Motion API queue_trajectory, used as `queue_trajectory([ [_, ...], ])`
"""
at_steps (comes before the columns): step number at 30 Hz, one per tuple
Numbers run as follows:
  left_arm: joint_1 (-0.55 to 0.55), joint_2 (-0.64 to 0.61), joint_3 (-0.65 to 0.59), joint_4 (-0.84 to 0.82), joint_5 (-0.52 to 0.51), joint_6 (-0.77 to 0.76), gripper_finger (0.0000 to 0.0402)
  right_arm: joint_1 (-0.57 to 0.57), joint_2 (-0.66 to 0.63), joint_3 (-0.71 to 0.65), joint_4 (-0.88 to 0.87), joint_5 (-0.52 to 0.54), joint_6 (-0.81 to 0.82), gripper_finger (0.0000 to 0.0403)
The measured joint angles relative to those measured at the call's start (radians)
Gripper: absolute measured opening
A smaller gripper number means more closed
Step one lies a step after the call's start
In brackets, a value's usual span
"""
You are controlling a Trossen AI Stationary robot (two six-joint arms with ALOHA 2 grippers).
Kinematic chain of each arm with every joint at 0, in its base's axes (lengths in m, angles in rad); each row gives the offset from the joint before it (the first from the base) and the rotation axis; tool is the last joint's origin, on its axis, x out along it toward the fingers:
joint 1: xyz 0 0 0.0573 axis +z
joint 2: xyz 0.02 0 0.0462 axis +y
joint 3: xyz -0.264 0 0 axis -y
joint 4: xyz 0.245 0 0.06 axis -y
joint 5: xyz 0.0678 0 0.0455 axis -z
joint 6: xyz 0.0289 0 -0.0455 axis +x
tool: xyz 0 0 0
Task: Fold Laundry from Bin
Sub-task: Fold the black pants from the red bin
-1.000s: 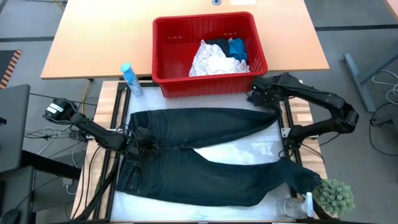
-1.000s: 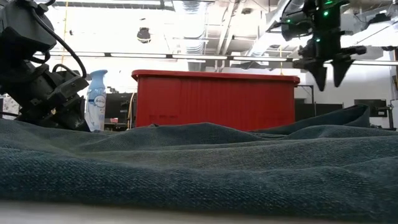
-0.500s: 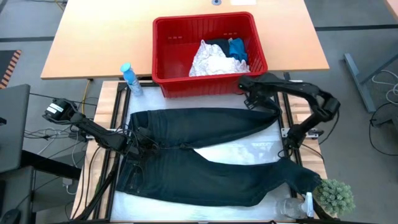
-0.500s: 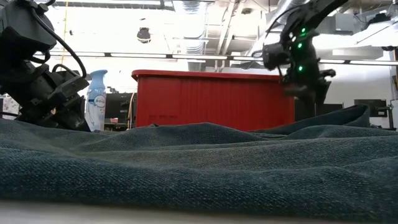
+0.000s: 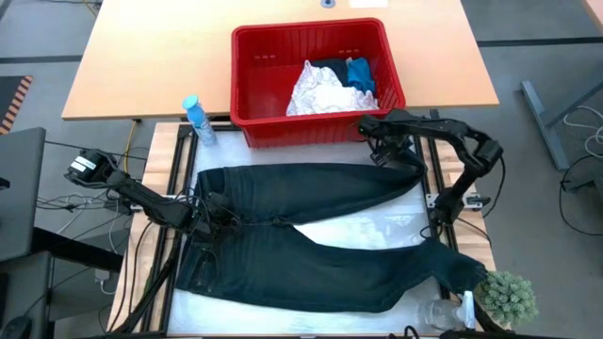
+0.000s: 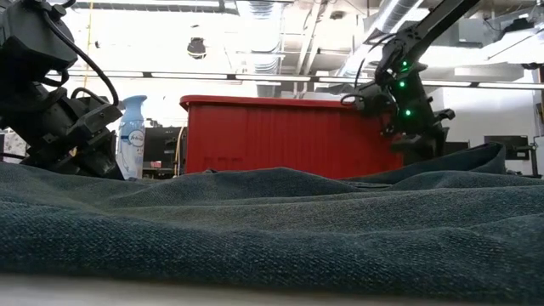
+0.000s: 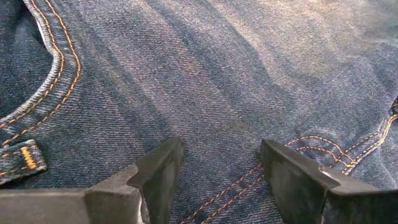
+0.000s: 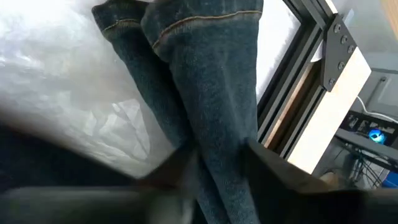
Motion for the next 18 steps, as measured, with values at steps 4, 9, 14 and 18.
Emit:
queue_trajectory([
  [4, 0.0, 0.0, 0.0, 0.0, 0.0, 0.001, 0.0219, 0.008, -0.043, 0.0, -0.005, -0.011, 0.019, 0.0021],
  [9, 0.0, 0.0, 0.0, 0.0, 0.0, 0.0, 0.0219, 0.01, -0.155, 0.0, -0.071, -0.02, 0.159, 0.0019],
  [14, 0.0, 0.0, 0.0, 0.0, -0.001, 0.0, 0.0219, 0.022, -0.278, 0.0, -0.226, -0.013, 0.417, 0.0019],
  [18, 0.0, 0.0, 0.0, 0.0, -0.001, -0.001, 0.0219, 0.056, -0.365, 0.0, -0.322, 0.01, 0.599, 0.0019],
])
